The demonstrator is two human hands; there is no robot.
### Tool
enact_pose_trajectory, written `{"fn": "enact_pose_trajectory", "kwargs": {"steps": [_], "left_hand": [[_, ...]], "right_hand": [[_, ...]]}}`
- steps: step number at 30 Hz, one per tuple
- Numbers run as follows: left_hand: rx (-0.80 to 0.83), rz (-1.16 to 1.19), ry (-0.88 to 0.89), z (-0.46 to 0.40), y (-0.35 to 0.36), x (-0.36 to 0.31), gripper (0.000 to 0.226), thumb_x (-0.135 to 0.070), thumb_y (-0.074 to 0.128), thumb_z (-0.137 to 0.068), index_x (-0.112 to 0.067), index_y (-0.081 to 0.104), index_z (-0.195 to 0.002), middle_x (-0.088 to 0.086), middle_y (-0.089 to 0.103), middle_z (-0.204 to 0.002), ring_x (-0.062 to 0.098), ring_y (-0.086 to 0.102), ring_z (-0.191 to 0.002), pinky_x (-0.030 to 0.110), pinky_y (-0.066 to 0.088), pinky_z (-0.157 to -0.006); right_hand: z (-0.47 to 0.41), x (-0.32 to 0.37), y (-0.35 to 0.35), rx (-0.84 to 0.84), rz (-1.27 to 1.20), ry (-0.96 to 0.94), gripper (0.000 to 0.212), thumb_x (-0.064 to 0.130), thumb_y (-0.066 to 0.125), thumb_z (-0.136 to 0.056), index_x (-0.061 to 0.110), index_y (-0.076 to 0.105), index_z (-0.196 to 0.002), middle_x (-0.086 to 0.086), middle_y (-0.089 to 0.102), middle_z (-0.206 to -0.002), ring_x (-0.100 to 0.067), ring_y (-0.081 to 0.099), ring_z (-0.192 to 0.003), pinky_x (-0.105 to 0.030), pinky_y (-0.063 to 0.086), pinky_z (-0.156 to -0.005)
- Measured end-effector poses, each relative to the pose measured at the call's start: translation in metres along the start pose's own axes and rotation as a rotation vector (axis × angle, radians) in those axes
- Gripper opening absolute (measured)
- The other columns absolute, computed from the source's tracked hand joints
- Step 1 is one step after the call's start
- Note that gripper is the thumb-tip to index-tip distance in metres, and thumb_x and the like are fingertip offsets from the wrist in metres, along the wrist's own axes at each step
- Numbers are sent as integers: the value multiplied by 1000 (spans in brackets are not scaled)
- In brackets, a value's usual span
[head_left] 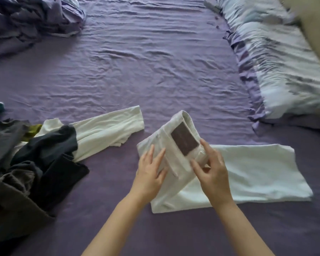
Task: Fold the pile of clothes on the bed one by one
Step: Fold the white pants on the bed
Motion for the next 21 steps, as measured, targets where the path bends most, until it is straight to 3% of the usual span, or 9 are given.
{"fn": "enact_pose_trajectory", "kwargs": {"steps": [3, 7, 9, 12, 15, 18, 21], "left_hand": [[103, -131, 34, -15, 40, -11, 62, -33, 48, -97, -39, 13, -148, 0, -6, -159, 16, -9, -145, 31, 1, -115], [218, -256, 31, -26, 90, -17, 62, -41, 43, -97, -45, 7, -147, -5, -14, -159, 16, -16, -145, 46, 8, -118], [255, -335, 8, -30, 113, -13, 61, -43, 41, -97, -46, 6, -147, -5, -15, -158, 19, -17, -145, 52, 9, -116], [304, -501, 1, -32, 143, -4, 65, -47, 38, -97, -42, -1, -148, 1, -19, -158, 26, -21, -144, 51, -3, -116], [351, -646, 15, -31, 165, 5, 73, -54, 36, -93, -36, -8, -149, 6, -22, -157, 31, -24, -142, 54, -10, -113], [359, -702, 15, -33, 173, 12, 77, -57, 35, -91, -35, -12, -149, 8, -23, -156, 32, -25, -142, 55, -12, -112], [327, -687, 19, -33, 168, 10, 75, -58, 35, -92, -37, -9, -149, 5, -22, -157, 29, -24, -143, 51, -14, -113]], "right_hand": [[5, -43, -36, -58, 55, 35, 62, 10, 72, -80, 31, 48, -133, 3, 49, -104, -2, 53, -87, -12, 48, -73], [21, -99, -67, -67, 107, 166, 61, 11, 71, -81, 43, 46, -127, 6, 46, -112, 4, 52, -94, -6, 44, -80], [29, -123, -73, -48, 138, 205, 59, 8, 73, -79, 37, 51, -126, 7, 47, -108, 8, 51, -93, 0, 35, -85], [37, -154, -71, 11, 176, 252, 54, 6, 74, -77, 21, 57, -126, 5, 49, -105, 16, 48, -92, 4, 31, -83], [44, -178, -62, 142, 255, 346, 53, 12, 71, -81, 19, 53, -130, -3, 53, -111, 1, 52, -85, -9, 36, -83], [36, -188, -58, 180, 307, 409, 45, 18, 63, -88, 18, 51, -131, -9, 57, -117, -20, 56, -96, -27, 39, -86], [22, -186, -54, 237, 308, 449, 52, 19, 54, -93, 23, 37, -142, -8, 56, -120, -27, 55, -103, -34, 41, -88]]}}
Point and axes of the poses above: each hand's wrist, its own z-axis away from the middle knuckle, its own y-axis out of the palm, x = y × z, the point moved 4 cm from there along -z, towards the middle knuckle
